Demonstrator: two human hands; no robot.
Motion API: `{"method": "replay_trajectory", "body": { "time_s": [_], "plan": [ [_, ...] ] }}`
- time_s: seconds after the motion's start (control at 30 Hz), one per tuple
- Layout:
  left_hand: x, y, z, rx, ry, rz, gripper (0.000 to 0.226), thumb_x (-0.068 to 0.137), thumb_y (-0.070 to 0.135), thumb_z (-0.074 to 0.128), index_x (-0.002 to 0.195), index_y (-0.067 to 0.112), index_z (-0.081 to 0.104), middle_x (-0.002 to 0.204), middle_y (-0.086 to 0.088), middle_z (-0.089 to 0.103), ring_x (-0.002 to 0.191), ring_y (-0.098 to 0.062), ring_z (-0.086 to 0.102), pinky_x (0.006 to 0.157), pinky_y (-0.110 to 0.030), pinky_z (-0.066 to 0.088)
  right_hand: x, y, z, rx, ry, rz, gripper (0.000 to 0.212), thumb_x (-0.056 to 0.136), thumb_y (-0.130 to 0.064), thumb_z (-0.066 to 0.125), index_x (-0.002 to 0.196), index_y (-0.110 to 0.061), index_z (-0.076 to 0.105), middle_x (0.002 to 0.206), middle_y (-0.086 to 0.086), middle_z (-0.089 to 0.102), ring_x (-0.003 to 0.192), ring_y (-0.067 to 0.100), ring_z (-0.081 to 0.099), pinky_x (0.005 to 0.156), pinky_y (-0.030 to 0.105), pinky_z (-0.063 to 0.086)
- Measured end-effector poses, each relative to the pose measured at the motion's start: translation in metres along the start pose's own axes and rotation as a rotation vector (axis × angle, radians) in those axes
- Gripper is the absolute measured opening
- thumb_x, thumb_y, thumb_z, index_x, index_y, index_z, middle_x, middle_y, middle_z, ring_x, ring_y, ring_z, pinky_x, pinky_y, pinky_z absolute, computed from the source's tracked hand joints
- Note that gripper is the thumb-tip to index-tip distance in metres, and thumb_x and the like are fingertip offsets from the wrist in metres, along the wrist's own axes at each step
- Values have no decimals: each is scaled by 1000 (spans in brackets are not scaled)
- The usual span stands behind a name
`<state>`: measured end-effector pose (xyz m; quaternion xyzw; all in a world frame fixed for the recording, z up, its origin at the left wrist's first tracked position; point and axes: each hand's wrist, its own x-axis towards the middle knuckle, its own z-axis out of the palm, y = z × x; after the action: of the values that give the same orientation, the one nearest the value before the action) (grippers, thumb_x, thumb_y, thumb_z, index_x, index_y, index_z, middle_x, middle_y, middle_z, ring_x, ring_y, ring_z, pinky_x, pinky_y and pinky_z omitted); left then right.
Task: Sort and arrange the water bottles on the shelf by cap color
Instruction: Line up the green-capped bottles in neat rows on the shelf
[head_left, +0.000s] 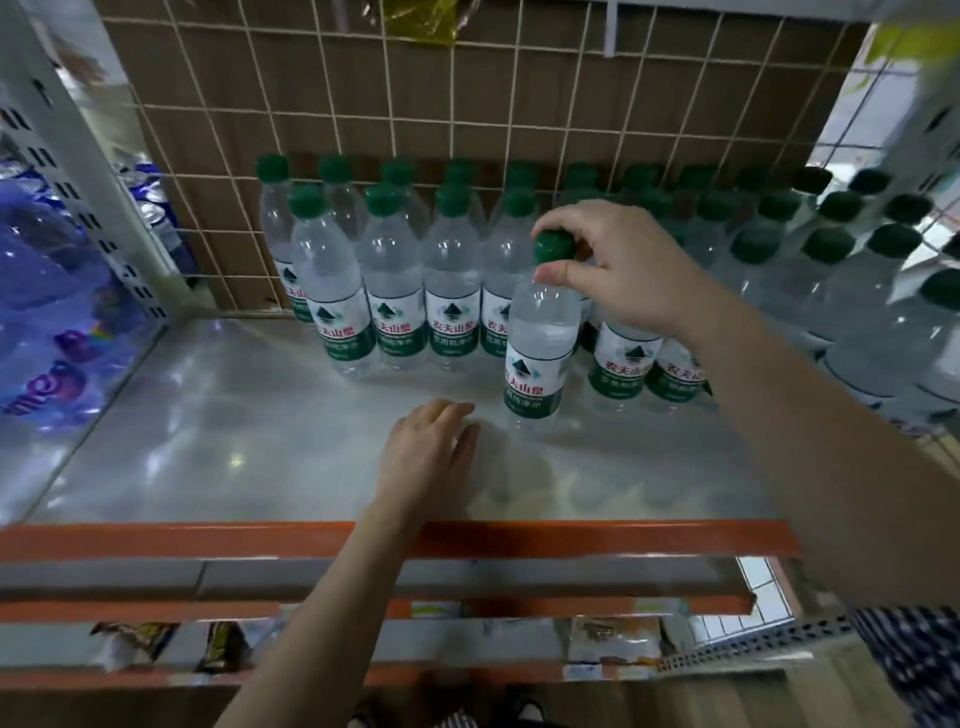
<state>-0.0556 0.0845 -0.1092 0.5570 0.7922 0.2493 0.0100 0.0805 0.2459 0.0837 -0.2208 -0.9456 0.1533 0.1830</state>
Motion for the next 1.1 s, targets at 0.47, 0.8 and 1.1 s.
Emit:
{"method": "replay_trajectory", "body": {
  "time_s": [0.47, 0.8, 1.1],
  "plan": [
    [4, -3, 6, 112, -52, -90, 29, 99, 25, 52, 121, 13, 66, 123, -7, 64, 116, -29, 56, 96, -41, 40, 11, 30, -8, -34, -41, 53, 44, 90, -19, 68, 132, -16, 56, 134, 8, 56, 120, 24, 53, 98, 31, 36],
    [3, -3, 6, 100, -77, -55, 31, 99, 27, 47, 119, 13, 67, 122, -7, 64, 115, -29, 56, 97, -40, 39, 12, 27, -6, -67, -13, 116, 46, 91, -13, 66, 135, -17, 54, 138, 9, 54, 125, 27, 50, 98, 32, 36],
    [1, -3, 5, 85, -49, -71, 27, 99, 23, 52, 118, 12, 67, 120, -7, 65, 112, -30, 58, 96, -39, 39, -1, 21, -2, 5, 96, 86, 41, 88, -14, 62, 129, -12, 60, 119, 7, 64, 91, 13, 58, 83, 24, 46]
  ]
}}
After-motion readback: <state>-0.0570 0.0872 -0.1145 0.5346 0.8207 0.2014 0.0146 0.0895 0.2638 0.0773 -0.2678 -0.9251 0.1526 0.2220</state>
